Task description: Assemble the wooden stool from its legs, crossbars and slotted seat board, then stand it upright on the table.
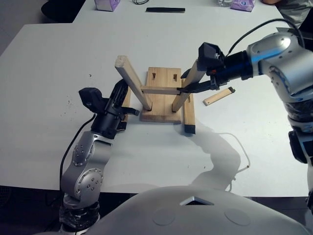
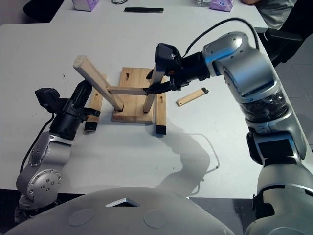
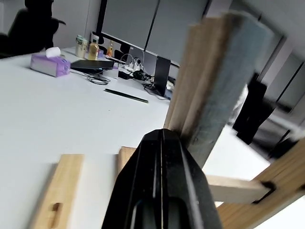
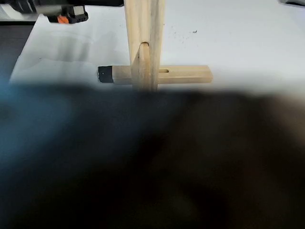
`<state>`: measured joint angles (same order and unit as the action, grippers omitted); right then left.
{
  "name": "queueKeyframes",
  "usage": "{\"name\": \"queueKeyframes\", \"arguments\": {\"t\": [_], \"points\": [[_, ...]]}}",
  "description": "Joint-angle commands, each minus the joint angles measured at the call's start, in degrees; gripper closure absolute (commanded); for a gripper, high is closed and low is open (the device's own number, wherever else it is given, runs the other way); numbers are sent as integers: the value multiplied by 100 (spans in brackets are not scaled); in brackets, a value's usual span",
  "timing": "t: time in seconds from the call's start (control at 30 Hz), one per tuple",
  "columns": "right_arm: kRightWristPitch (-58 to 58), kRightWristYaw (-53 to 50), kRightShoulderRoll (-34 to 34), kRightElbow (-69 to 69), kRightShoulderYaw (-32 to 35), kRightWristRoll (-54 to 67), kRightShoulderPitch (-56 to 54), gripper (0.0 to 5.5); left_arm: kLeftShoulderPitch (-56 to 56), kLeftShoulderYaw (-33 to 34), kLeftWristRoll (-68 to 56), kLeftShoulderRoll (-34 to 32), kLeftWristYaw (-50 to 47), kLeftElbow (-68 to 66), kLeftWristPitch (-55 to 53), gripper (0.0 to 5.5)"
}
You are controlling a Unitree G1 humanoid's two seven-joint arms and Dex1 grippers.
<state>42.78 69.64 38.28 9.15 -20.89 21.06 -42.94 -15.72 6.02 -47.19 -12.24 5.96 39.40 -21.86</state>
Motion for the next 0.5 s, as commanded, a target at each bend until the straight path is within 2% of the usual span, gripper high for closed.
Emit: {"name": "queueKeyframes", "arguments": {"t": [0.03,0.13,0.33,0.5], "points": [[-192,-16,105,181,314,147,460,240,-92,324,-647,-127,413,7,-69,550],[-79,-272,120,462,877,414,657,188,-190,576,-699,-250,498,-156,-65,550],[373,-868,61,936,2202,1297,726,188,-119,1064,-826,-446,566,-341,-26,550],[577,-1495,171,1336,3372,1729,1592,188,870,1369,206,-840,-122,-1303,-29,550]]}}
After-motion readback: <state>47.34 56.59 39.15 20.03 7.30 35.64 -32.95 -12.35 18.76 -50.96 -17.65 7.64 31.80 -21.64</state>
